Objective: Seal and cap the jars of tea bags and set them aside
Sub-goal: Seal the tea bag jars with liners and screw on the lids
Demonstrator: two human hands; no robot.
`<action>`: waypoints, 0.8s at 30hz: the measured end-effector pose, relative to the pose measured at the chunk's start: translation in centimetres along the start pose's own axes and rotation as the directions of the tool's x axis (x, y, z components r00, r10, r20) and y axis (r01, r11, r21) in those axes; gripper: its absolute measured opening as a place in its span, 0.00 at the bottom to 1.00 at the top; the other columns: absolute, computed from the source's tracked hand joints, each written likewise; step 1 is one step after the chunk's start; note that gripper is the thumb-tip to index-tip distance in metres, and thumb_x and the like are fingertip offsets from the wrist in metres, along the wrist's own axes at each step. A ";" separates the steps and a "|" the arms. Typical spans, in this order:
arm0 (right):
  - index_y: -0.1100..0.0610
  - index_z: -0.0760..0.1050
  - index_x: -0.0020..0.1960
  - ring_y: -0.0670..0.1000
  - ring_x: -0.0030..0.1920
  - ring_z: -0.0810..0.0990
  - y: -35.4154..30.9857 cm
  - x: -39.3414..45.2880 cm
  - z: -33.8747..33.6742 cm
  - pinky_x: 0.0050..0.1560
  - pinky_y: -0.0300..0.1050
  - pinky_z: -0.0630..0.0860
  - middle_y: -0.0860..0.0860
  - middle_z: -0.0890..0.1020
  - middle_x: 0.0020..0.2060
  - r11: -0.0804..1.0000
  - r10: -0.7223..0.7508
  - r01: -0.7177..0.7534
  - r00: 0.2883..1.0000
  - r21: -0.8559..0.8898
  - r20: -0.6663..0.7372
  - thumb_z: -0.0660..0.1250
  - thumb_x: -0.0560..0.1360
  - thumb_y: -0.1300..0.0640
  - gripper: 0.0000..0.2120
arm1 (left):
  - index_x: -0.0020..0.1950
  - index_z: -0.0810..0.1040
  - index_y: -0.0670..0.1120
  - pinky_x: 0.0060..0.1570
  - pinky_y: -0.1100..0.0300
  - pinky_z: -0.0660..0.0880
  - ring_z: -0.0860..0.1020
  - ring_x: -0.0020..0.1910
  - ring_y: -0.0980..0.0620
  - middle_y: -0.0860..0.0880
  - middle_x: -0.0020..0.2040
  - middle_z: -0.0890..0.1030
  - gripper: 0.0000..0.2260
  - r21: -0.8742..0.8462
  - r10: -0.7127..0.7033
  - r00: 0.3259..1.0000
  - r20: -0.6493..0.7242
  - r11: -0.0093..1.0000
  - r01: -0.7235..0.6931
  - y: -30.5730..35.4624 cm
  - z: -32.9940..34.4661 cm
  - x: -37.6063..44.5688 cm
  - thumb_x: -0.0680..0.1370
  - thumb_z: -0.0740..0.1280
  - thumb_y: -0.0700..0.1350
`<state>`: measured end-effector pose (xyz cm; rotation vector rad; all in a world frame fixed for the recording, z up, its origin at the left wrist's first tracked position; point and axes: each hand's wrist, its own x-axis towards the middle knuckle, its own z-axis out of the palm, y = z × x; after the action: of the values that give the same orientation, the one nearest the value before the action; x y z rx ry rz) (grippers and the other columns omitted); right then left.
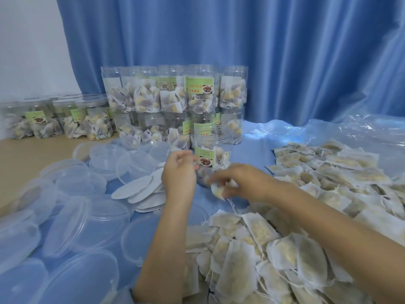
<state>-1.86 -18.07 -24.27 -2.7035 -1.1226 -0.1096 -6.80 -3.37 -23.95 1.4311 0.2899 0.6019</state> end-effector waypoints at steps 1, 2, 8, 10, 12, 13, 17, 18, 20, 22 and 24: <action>0.49 0.76 0.61 0.50 0.48 0.77 -0.2 0.5 -0.7 0.53 0.43 0.73 0.49 0.80 0.47 0.993 -0.008 0.029 0.984 0.116 -0.177 0.70 0.73 0.62 0.19 | 0.41 0.74 0.51 0.47 0.53 0.73 0.78 0.37 0.53 0.53 0.39 0.80 0.08 0.001 0.024 1.000 -0.011 1.000 -0.024 0.3 -0.5 0.3 0.78 0.60 0.41; 0.51 0.77 0.60 0.47 0.45 0.77 -0.5 1.2 -1.5 0.51 0.40 0.73 0.48 0.80 0.44 0.967 0.002 0.092 0.929 0.237 -0.371 0.70 0.73 0.63 0.17 | 0.42 0.74 0.51 0.48 0.53 0.74 0.78 0.36 0.53 0.54 0.40 0.80 0.08 -0.002 0.039 0.999 -0.024 0.999 -0.039 0.5 -1.1 0.6 0.78 0.61 0.41; 0.53 0.77 0.48 0.48 0.42 0.81 -1.6 6.3 -4.9 0.47 0.34 0.74 0.46 0.82 0.40 0.838 0.384 0.158 0.511 0.523 -0.769 0.66 0.74 0.65 0.09 | 0.42 0.76 0.50 0.38 0.61 0.74 0.78 0.36 0.54 0.52 0.39 0.81 0.08 -0.055 0.024 0.998 -0.055 0.998 -0.027 1.5 -3.4 1.7 0.77 0.62 0.39; 0.55 0.80 0.52 0.51 0.49 0.80 -0.8 7.4 -4.3 0.48 0.35 0.70 0.50 0.83 0.47 0.894 0.374 -0.095 0.697 0.438 -0.612 0.65 0.77 0.61 0.07 | 0.42 0.77 0.49 0.35 0.62 0.73 0.78 0.35 0.54 0.52 0.38 0.81 0.08 -0.080 0.010 0.997 -0.071 0.997 -0.016 1.8 -4.0 2.1 0.76 0.62 0.38; 0.56 0.81 0.55 0.52 0.54 0.79 -0.6 7.4 -2.9 0.49 0.36 0.67 0.52 0.83 0.51 0.933 0.333 -0.193 0.781 0.303 -0.529 0.63 0.79 0.57 0.10 | 0.42 0.77 0.49 0.35 0.62 0.72 0.78 0.35 0.54 0.51 0.38 0.81 0.07 -0.072 0.001 0.995 -0.095 0.997 -0.007 1.6 -4.5 2.4 0.77 0.63 0.39; 0.58 0.81 0.54 0.55 0.54 0.78 -0.8 7.0 -2.3 0.51 0.37 0.66 0.54 0.83 0.51 0.957 0.270 -0.142 0.753 0.252 -0.600 0.63 0.79 0.58 0.10 | 0.41 0.77 0.49 0.35 0.62 0.72 0.78 0.35 0.54 0.51 0.38 0.81 0.08 -0.066 -0.003 0.994 -0.110 0.998 -0.004 1.5 -4.8 2.5 0.77 0.62 0.39; 0.62 0.82 0.47 0.56 0.44 0.78 -2.7 5.1 0.1 0.49 0.42 0.71 0.55 0.83 0.42 0.994 -0.081 0.112 0.578 -0.020 -0.812 0.68 0.73 0.65 0.06 | 0.41 0.76 0.49 0.35 0.61 0.72 0.77 0.35 0.54 0.51 0.39 0.80 0.08 -0.009 -0.002 0.986 -0.169 1.000 0.001 0.9 -6.2 2.9 0.76 0.62 0.38; 0.60 0.83 0.48 0.52 0.41 0.77 -3.2 4.8 0.6 0.47 0.42 0.73 0.53 0.83 0.40 0.989 -0.073 0.145 0.671 0.033 -0.738 0.67 0.74 0.63 0.06 | 0.40 0.76 0.50 0.37 0.60 0.73 0.78 0.36 0.53 0.51 0.39 0.80 0.08 0.035 0.015 0.981 -0.193 0.999 -0.009 0.8 -6.9 3.0 0.76 0.63 0.38; 0.57 0.83 0.48 0.47 0.38 0.75 -4.3 4.4 1.4 0.43 0.41 0.71 0.48 0.83 0.38 0.973 0.012 0.099 0.881 0.209 -0.473 0.66 0.76 0.58 0.07 | 0.39 0.76 0.53 0.45 0.55 0.76 0.79 0.40 0.49 0.51 0.39 0.80 0.09 0.154 0.067 0.967 -0.246 0.988 -0.029 0.6 -8.2 3.4 0.74 0.65 0.38; 0.57 0.82 0.44 0.48 0.38 0.75 -4.7 4.8 2.2 0.42 0.42 0.71 0.49 0.81 0.36 0.985 0.061 -0.028 0.980 0.172 -0.192 0.65 0.76 0.48 0.13 | 0.40 0.76 0.53 0.50 0.53 0.76 0.78 0.44 0.47 0.50 0.41 0.80 0.08 0.276 0.112 0.953 -0.282 0.961 -0.032 0.2 -9.0 3.6 0.73 0.66 0.39; 0.58 0.78 0.35 0.50 0.35 0.73 -4.9 4.9 2.8 0.37 0.44 0.70 0.52 0.76 0.30 0.994 0.095 -0.095 0.995 0.062 0.002 0.66 0.74 0.42 0.20 | 0.44 0.77 0.52 0.46 0.59 0.70 0.76 0.43 0.50 0.51 0.44 0.80 0.05 0.384 0.143 0.951 -0.276 0.923 -0.027 -0.3 -9.3 3.6 0.73 0.67 0.41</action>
<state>-1.90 -10.63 -25.48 -2.6955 -0.9780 -0.0601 -8.76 6.32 -24.92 1.7278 0.6124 0.8728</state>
